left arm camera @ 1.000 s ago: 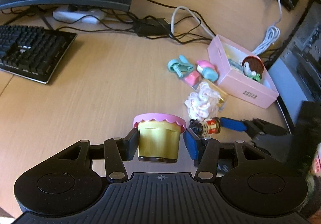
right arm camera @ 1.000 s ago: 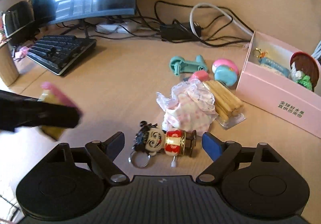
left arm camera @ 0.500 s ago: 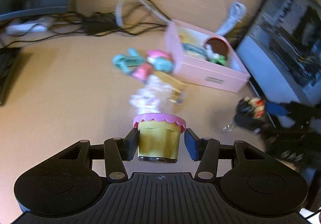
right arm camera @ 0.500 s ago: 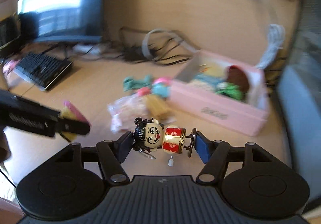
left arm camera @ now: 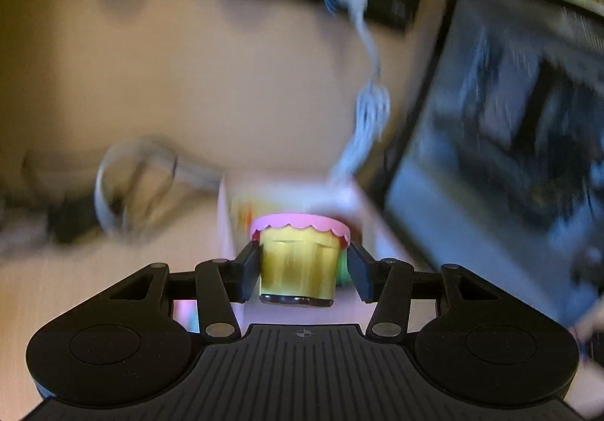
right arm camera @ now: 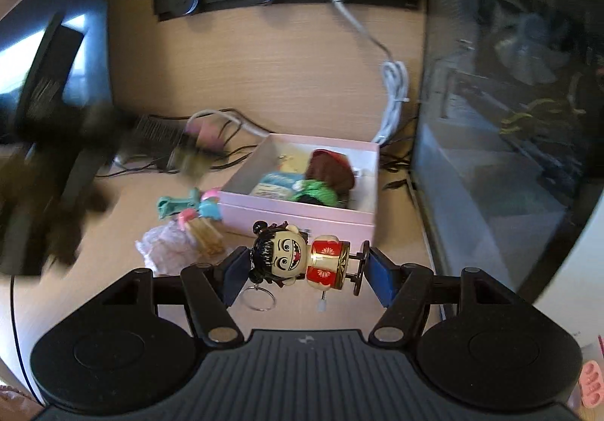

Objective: Organize objects
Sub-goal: 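Lower the yellow cup into the pink box with the left tool while the right holds the boy figure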

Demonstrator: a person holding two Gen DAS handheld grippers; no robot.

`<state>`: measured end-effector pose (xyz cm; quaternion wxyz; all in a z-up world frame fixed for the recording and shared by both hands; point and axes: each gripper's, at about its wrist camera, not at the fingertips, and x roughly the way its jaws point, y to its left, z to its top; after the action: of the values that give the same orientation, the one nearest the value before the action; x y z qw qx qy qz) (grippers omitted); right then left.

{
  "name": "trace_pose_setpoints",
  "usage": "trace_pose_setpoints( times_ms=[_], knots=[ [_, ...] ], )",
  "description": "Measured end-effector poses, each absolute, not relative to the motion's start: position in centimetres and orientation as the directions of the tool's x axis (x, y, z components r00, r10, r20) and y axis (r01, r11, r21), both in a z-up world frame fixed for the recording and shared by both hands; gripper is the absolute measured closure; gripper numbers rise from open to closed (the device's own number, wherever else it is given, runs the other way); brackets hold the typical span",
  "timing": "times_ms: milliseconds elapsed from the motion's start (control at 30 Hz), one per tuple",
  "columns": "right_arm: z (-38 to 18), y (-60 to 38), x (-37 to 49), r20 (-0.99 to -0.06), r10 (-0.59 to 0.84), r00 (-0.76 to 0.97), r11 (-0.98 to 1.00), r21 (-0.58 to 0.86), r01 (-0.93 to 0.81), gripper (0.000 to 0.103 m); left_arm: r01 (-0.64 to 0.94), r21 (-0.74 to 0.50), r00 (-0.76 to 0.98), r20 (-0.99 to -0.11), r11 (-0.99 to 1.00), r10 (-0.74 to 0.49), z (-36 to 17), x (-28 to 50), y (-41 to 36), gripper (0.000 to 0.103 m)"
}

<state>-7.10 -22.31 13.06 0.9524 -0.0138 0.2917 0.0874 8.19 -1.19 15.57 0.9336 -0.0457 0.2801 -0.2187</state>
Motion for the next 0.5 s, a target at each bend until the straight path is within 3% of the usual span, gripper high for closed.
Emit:
trace_pose_setpoints(
  times_ms=[133, 267, 433, 500],
  knots=[
    [13.0, -23.2, -7.2, -0.549, 0.148, 0.823, 0.988, 0.045, -0.148, 0.036, 0.409, -0.194, 0.785, -0.423, 0.892, -0.452, 17.7, 13.9, -3.5, 0.048],
    [12.5, -23.6, -6.5, -0.559, 0.148, 0.816, 0.988, 0.055, -0.142, 0.036, 0.385, -0.181, 0.712, -0.565, 0.905, -0.416, 16.2, 20.8, -6.7, 0.048],
    [12.0, -23.6, -6.4, -0.565, 0.139, 0.814, 0.990, 0.053, -0.133, 0.037, 0.303, -0.251, 0.685, -0.613, 0.919, -0.394, 13.3, 22.3, -6.4, 0.049],
    [11.8, -23.9, -6.0, -0.580, 0.144, 0.802, 0.990, 0.073, -0.125, 0.036, 0.361, -0.182, 0.640, -0.665, 0.915, -0.385, 12.1, 21.9, -7.1, 0.049]
  ],
)
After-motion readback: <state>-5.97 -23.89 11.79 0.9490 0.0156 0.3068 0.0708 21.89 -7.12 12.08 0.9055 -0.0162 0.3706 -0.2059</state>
